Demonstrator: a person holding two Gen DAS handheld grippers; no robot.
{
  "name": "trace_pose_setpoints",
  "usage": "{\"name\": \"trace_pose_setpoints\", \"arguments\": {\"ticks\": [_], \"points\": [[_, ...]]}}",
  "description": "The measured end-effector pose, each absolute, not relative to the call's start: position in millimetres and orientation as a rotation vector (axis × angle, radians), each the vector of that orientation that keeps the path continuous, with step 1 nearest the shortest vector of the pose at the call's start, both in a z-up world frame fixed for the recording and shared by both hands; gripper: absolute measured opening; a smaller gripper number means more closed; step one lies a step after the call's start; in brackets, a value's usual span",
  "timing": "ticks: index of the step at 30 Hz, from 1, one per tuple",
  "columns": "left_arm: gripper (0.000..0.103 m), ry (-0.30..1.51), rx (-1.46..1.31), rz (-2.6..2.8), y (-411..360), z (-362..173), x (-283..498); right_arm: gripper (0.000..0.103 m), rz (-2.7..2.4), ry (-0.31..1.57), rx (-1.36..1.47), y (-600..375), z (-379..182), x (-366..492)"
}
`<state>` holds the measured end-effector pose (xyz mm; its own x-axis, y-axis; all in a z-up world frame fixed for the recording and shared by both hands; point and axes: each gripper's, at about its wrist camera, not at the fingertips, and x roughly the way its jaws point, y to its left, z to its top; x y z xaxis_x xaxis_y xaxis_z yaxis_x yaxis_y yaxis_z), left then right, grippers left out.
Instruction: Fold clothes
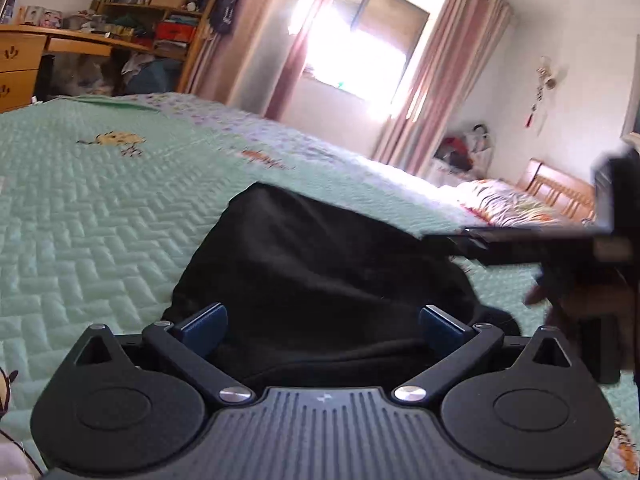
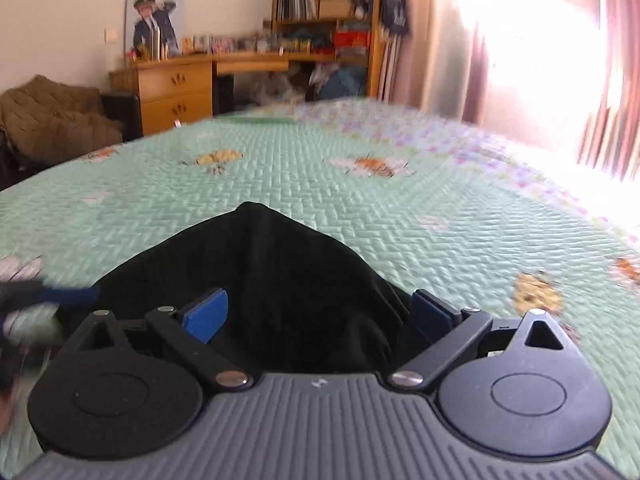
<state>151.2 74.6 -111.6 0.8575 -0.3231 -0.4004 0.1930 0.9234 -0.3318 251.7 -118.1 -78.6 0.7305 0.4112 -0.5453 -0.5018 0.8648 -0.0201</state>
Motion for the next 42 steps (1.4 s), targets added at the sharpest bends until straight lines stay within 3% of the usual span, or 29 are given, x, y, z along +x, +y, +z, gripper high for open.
{"name": "trace_pose_setpoints", "arguments": {"ticks": [3,5,7,9,11,13,16,17,18,21,25,29,33,37,39,42], "points": [[0.102,0.465,-0.263,-0.27,74,-113,150,0.096,0.487,0.709,-0.219,-108,-87,292],[0.102,0.463,-0.262,-0.274,74,-113,150,0.083,0.445,0.738,-0.202,-126,-96,306],[0.102,0.471,-0.265,-0.271,75,-114,151,0.075,0.398,0.721,-0.009,-150,-84,306],[0.102,0.478,-0.268,-0.265,75,-115,153,0.084,0.327,0.678,0.163,-164,-69,297],[0.102,0.477,-0.266,-0.263,73,-115,153,0.094,0.433,0.634,0.066,-141,-60,280],[0.102,0.473,-0.271,-0.267,73,-115,151,0.095,0.55,0.626,-0.062,-114,-57,270],[0.102,0.454,-0.297,-0.279,78,-114,148,0.093,0.445,0.78,-0.214,-101,-80,285],[0.102,0.44,-0.31,-0.284,80,-112,146,0.083,0.395,0.796,-0.223,-115,-87,277],[0.102,0.419,-0.303,-0.289,81,-108,143,0.081,0.394,0.768,-0.21,-131,-84,255],[0.102,0.342,-0.239,-0.318,77,-88,133,0.093,0.404,0.62,-0.185,-148,-72,180],[0.102,0.288,-0.131,-0.337,55,-46,166,0.098,0.306,0.457,-0.12,-173,-80,105],[0.102,0.388,0.052,-0.265,17,-23,267,0.098,0.245,0.444,0.055,-185,-100,101],[0.099,0.681,0.082,-0.169,20,-47,361,0.098,0.37,0.386,0.033,-169,-77,138],[0.102,0.896,-0.014,-0.155,49,-90,367,0.098,0.513,0.582,-0.052,-148,-85,202],[0.102,0.866,-0.087,-0.178,73,-96,344,0.098,0.473,0.678,-0.146,-148,-100,210],[0.102,0.822,-0.145,-0.189,101,-87,315,0.098,0.439,0.638,-0.079,-188,-109,180]]}}
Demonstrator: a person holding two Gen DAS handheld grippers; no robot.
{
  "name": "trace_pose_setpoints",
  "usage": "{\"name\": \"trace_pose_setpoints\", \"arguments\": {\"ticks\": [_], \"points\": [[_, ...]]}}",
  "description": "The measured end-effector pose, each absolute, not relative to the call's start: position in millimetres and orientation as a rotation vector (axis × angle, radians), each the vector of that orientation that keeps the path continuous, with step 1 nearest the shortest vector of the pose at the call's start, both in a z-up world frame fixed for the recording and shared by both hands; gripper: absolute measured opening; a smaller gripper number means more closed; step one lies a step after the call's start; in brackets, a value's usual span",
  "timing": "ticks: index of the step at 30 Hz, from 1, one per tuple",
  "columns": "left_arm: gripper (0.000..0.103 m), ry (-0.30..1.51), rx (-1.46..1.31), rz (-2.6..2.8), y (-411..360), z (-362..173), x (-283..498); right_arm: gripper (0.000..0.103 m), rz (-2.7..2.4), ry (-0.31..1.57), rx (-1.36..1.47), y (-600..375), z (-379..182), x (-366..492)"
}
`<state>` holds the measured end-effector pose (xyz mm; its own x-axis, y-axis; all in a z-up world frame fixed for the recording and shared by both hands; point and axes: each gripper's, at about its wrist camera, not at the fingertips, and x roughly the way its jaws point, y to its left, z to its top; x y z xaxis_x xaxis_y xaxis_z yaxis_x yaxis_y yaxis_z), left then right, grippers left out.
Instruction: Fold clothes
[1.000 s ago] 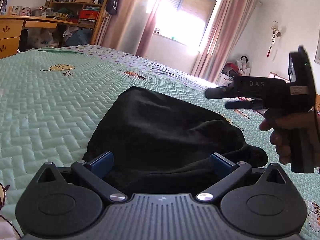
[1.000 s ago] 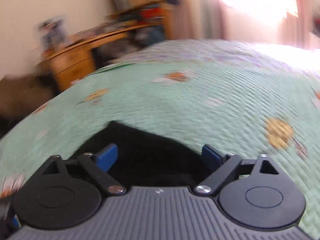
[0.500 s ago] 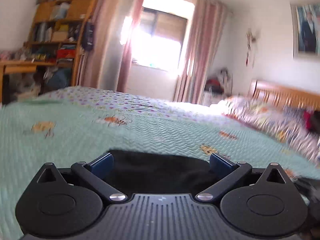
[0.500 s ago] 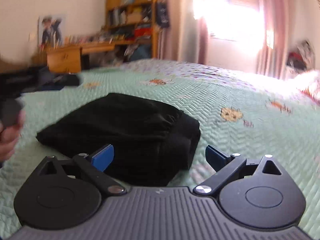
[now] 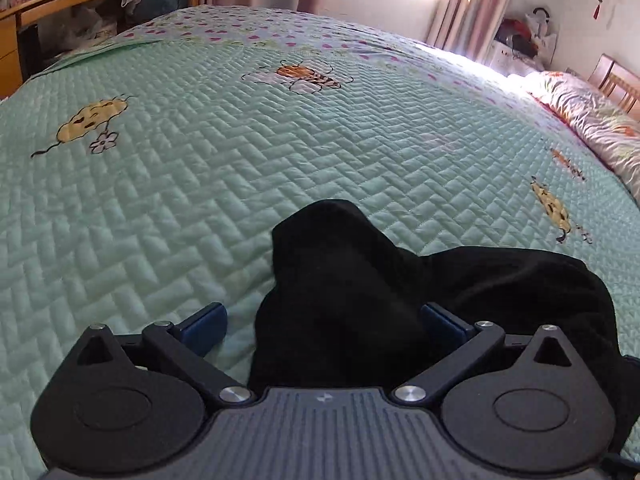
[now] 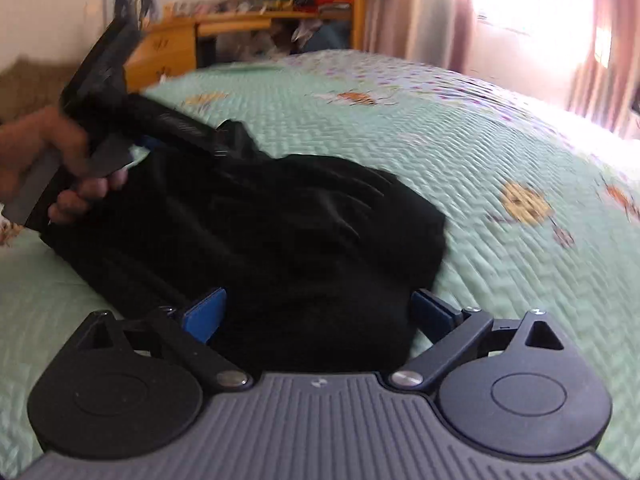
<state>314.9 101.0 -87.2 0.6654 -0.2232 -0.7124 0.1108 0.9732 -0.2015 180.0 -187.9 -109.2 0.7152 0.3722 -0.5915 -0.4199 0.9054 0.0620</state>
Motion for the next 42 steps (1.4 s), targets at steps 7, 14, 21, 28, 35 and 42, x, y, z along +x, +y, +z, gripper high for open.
{"name": "trace_pose_setpoints", "arguments": {"ticks": [7,14,21,28,35,42], "points": [[0.102,0.613,-0.03,-0.267,88,-41,236,0.098,0.491,0.465,-0.001,-180,-71,177],[0.102,0.705,0.043,-0.288,69,-88,207,0.087,0.5,0.741,-0.129,-132,-98,290],[0.103,0.631,0.076,-0.274,69,-106,195,0.098,0.396,0.522,0.058,-165,-50,256],[0.102,0.593,0.074,-0.272,76,-97,183,0.093,0.298,0.752,-0.164,-144,-89,310],[0.102,0.634,0.084,-0.297,66,-98,176,0.096,0.32,0.681,0.026,-186,-103,235],[0.102,0.585,0.143,-0.303,68,-93,138,0.097,0.239,0.572,-0.007,-184,-109,174]]}}
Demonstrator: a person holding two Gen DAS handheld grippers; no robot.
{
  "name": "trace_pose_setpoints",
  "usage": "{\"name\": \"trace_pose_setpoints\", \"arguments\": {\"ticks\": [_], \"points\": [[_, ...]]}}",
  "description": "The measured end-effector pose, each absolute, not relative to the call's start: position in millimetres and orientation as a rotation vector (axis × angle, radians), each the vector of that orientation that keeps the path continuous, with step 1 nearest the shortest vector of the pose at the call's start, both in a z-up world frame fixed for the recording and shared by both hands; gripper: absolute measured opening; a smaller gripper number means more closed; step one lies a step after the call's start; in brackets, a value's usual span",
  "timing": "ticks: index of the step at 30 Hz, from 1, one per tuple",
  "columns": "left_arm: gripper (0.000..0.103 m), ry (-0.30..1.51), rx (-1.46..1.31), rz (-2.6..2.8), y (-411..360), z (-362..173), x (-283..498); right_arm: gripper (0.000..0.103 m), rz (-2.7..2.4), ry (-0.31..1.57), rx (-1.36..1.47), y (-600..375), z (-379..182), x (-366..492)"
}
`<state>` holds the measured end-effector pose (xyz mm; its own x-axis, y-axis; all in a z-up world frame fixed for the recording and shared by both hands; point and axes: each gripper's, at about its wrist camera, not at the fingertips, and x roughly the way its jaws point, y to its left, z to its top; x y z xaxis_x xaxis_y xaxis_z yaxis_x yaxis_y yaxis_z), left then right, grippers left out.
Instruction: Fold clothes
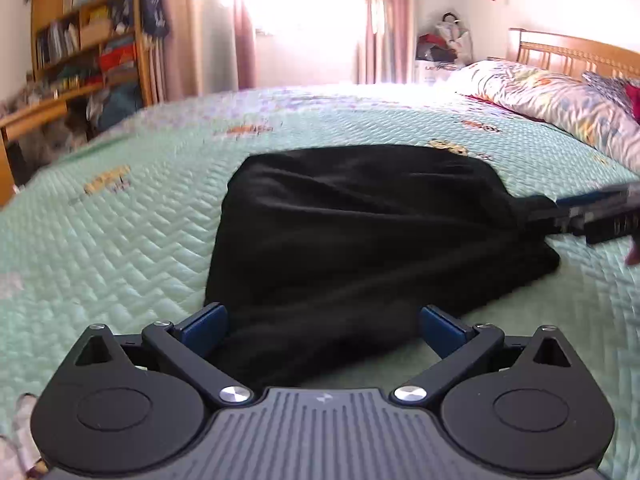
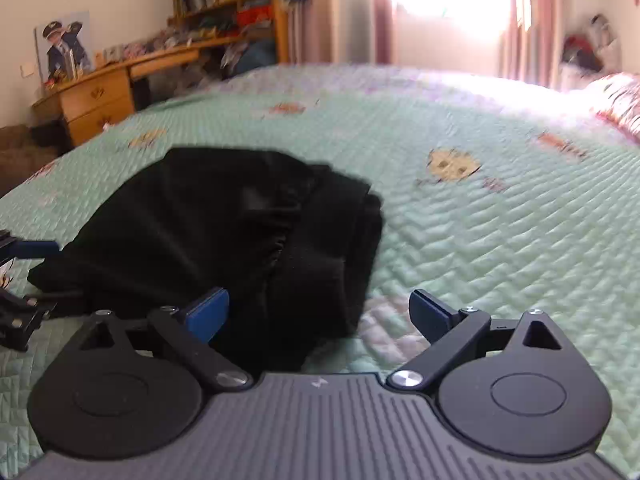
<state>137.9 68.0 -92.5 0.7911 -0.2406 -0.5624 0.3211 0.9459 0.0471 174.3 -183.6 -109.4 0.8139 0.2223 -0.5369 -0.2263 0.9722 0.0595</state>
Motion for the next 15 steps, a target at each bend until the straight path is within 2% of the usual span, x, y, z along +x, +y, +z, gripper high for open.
{"name": "trace_pose_setpoints", "arguments": {"ticks": [2,6,9,12,15], "points": [[0.102,0.586,0.129,-0.31,67,-88,138,0.097,0.24,0.489,-0.035,-178,-94,158],[0.102,0.685,0.174,-0.306,55,-94,147,0.097,0.349,0.546,-0.06,-153,-95,179],[0.102,0.652,0.231,-0.303,51,-90,134,0.097,0.222,0.634,-0.1,-167,-115,188],[0.102,0.571,0.148,-0.38,53,-72,125,0.097,0.226,0.533,0.069,-192,-98,160],[0.102,0.653,0.119,-0.345,44,-75,150,0.097,0.308,0.434,0.027,-176,-76,153]]}}
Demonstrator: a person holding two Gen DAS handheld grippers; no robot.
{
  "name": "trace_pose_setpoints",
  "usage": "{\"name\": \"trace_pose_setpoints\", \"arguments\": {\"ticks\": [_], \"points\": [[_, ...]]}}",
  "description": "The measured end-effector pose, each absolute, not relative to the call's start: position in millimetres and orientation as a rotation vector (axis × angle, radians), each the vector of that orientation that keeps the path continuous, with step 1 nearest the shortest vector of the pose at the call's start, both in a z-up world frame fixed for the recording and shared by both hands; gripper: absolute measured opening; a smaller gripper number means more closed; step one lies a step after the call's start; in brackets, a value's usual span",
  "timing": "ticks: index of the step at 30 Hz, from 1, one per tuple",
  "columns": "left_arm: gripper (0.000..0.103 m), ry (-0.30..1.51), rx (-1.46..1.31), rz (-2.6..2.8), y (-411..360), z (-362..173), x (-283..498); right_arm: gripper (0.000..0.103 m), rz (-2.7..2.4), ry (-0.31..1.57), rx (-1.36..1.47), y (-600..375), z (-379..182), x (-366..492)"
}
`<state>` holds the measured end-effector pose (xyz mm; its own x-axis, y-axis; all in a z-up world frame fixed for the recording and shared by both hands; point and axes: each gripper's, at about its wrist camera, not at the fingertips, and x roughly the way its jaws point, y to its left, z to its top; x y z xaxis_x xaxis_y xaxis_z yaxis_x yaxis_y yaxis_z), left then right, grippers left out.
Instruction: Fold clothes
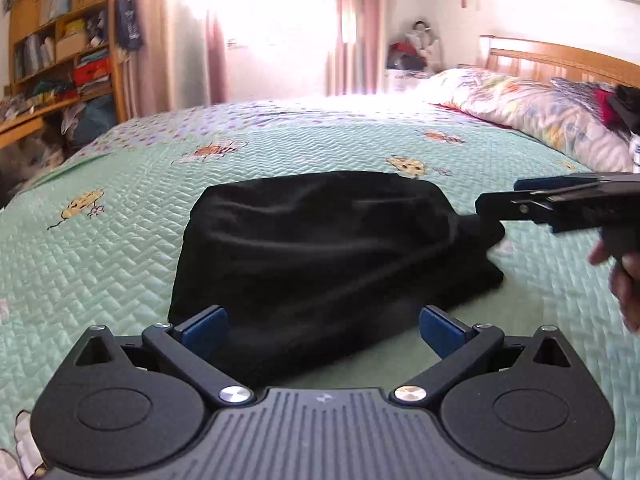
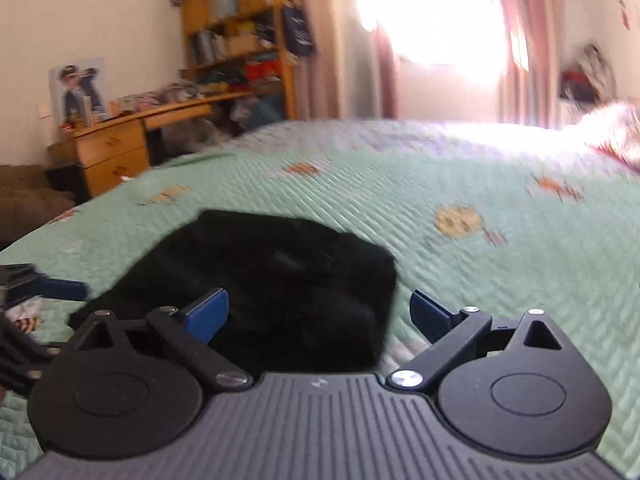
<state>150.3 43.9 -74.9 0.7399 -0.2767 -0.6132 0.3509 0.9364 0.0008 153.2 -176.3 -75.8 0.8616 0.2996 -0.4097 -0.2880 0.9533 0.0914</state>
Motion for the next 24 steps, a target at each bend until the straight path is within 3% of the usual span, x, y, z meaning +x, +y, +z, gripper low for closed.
{"name": "trace_pose_setpoints", "arguments": {"ticks": [2,6,10,14,19,24], "points": [[0.102,0.749,0.108,-0.308,40,-89,169,0.098,0.368,0.468,-0.024,-158,-74,170],[0.102,0.677,0.175,-0.287,40,-83,142,0.097,0.327,0.671,-0.104,-150,-111,200],[0.102,0.57,0.121,-0.277,58,-69,123,0.097,0.303,0.578,0.01,-180,-109,159],[0.102,0.516,0.111,-0.21,62,-42,171,0.098,0.363,0.447,-0.002,-167,-76,146],[0.102,0.693,0.122,-0.124,66,-28,262,0.098,0.345,0.509,0.038,-141,-51,224],[0.102,0.87,0.064,-0.106,84,-75,288,0.098,0.251,0.722,0.033,-142,-104,265]]}}
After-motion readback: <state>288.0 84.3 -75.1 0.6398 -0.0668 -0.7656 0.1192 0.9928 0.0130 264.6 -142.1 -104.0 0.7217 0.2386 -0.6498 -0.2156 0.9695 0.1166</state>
